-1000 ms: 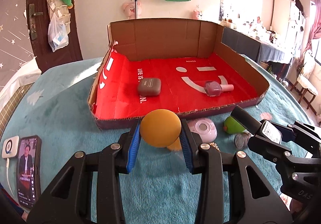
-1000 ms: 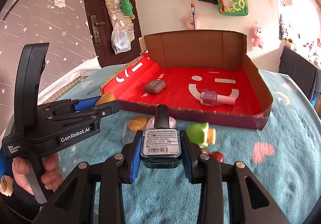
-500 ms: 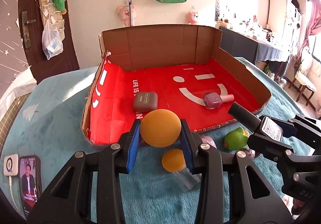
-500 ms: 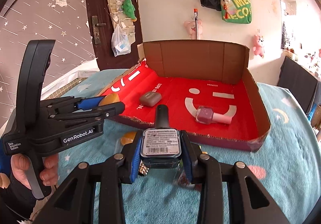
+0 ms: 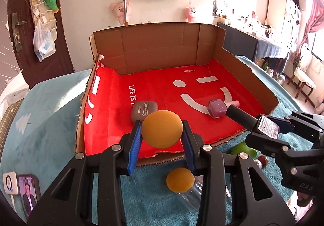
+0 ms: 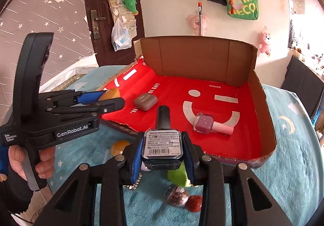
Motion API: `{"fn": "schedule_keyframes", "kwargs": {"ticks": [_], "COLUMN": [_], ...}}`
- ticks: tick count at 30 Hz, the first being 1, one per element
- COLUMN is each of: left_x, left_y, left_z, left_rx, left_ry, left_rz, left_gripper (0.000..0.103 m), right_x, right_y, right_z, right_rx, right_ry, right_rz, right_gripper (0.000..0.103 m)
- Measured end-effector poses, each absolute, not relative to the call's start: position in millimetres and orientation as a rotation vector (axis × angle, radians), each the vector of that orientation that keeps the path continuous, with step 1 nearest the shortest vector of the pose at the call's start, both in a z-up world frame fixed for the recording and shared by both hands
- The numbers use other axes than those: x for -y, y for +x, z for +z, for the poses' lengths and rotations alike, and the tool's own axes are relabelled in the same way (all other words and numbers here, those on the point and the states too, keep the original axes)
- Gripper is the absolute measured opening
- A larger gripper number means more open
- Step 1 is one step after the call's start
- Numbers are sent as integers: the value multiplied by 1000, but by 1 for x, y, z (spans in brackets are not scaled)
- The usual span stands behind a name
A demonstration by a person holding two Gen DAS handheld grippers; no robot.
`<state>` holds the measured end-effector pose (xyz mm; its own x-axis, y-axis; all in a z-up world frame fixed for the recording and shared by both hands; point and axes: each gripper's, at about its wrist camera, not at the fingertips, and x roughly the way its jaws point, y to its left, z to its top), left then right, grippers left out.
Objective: Organize rigid objects
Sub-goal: 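Carry the black bottle and orange sponge into the box and lower them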
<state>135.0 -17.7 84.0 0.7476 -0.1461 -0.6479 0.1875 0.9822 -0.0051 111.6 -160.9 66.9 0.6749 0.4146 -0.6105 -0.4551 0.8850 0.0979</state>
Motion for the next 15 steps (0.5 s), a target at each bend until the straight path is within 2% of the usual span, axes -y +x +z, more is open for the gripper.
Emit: {"fn": "schedule_keyframes", "kwargs": {"ticks": [15], "left_x": [17], "left_y": [180], "left_z": [53], "left_rx": [-888], "left_ry": [39], "left_rz": [-260], "left_gripper": [35], "right_x": [165], "right_y": [171], "right_z": [46], "right_rx": [-833], "right_ry": [-47], "right_rz": [514], "right_gripper": [38]}}
